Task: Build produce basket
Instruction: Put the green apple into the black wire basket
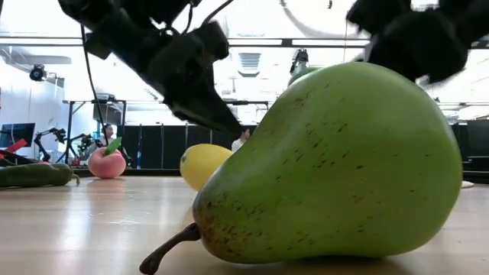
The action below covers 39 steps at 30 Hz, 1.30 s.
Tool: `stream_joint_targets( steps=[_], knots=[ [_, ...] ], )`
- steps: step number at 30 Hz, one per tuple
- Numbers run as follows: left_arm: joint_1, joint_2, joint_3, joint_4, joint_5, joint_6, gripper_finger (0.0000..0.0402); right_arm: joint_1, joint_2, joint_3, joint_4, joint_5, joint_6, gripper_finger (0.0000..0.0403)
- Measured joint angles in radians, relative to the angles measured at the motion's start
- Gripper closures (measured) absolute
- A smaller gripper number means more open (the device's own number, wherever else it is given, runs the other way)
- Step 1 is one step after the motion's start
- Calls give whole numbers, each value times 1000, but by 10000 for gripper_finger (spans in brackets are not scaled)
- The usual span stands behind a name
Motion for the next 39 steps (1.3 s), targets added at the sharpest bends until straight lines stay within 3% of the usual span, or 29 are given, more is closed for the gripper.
stream_joint_targets(
  steps=[6,10,13,17,21,27,31,39],
  knots=[
    [3,5,-70,125,-52,0,213,-146,-287,200,-654,26,13,81],
    [5,12,-107,230,-52,24,213,-397,-323,341,-1020,-96,-9,81],
    [8,13,-122,264,-52,29,213,-631,-277,394,-1164,-215,-94,83],
    [10,14,-123,274,-52,48,213,-904,-158,421,-1169,-396,-274,83],
    [11,14,-123,275,-52,55,213,-1042,-5,474,-1116,-497,-395,84],
    [11,14,-123,290,-52,56,213,-1100,184,605,-1098,-493,-458,84],
    [11,14,-121,290,-52,55,213,-1103,273,669,-1134,-494,-471,63],
    [12,14,-122,289,-52,48,213,-1116,319,694,-1141,-483,-474,37]
  ],
)
